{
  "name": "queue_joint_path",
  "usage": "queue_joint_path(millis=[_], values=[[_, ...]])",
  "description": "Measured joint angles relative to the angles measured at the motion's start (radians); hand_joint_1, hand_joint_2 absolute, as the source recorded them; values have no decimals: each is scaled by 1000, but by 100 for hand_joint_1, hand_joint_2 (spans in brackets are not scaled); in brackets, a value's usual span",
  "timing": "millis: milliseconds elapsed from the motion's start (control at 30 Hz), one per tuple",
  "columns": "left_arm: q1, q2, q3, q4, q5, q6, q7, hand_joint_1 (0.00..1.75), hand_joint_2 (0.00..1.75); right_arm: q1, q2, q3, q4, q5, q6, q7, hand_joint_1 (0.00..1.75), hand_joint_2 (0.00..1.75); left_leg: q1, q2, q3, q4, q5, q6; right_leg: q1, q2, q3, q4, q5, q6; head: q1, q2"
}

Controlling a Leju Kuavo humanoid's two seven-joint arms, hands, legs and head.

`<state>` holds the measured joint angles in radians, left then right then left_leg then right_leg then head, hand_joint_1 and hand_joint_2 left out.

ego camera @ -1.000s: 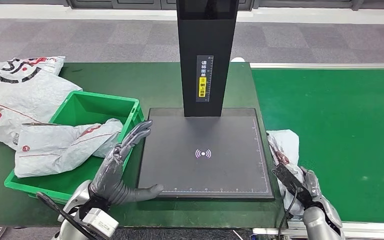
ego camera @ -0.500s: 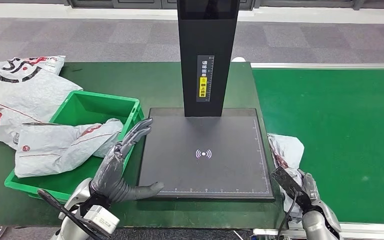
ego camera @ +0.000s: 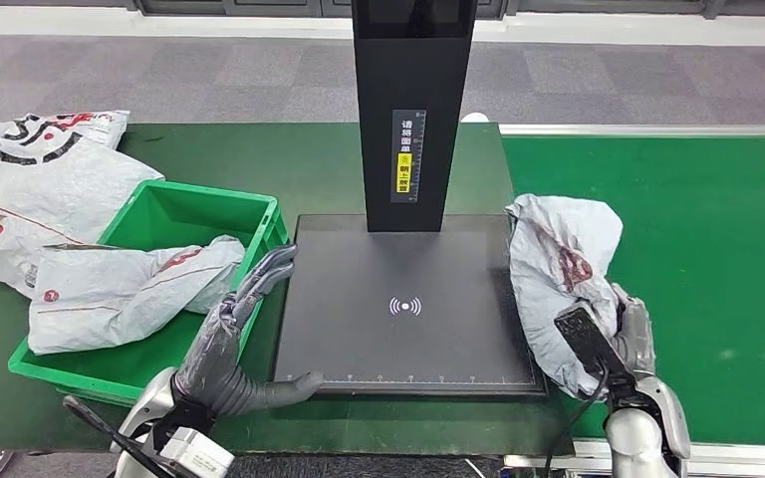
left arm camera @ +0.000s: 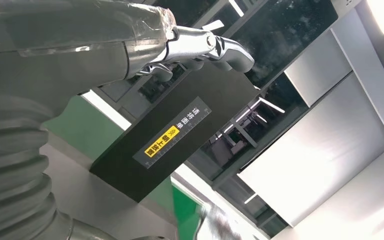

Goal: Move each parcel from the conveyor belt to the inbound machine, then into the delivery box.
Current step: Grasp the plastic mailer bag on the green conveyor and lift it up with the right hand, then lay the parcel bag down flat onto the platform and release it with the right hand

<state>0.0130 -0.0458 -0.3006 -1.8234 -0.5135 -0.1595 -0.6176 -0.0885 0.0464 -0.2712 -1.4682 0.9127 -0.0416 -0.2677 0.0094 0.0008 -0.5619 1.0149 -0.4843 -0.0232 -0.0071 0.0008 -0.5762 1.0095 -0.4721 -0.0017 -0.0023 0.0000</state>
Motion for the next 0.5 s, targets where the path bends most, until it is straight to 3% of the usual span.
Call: queue_joint_path(millis=[233, 500], values=[[8, 0, 0, -10, 0, 2, -1, 0, 175, 16, 18, 67, -127, 36, -8, 6, 175, 175, 0, -1, 0, 0, 1, 0, -1, -1, 1, 0, 0, 0, 0, 0], [17, 3, 0, -17, 0, 5, -2, 0, 175, 11, 21, 162, -140, 9, 33, -8, 175, 175, 0, -1, 0, 0, 1, 0, 0, -2, 1, 0, 0, 0, 0, 0]])
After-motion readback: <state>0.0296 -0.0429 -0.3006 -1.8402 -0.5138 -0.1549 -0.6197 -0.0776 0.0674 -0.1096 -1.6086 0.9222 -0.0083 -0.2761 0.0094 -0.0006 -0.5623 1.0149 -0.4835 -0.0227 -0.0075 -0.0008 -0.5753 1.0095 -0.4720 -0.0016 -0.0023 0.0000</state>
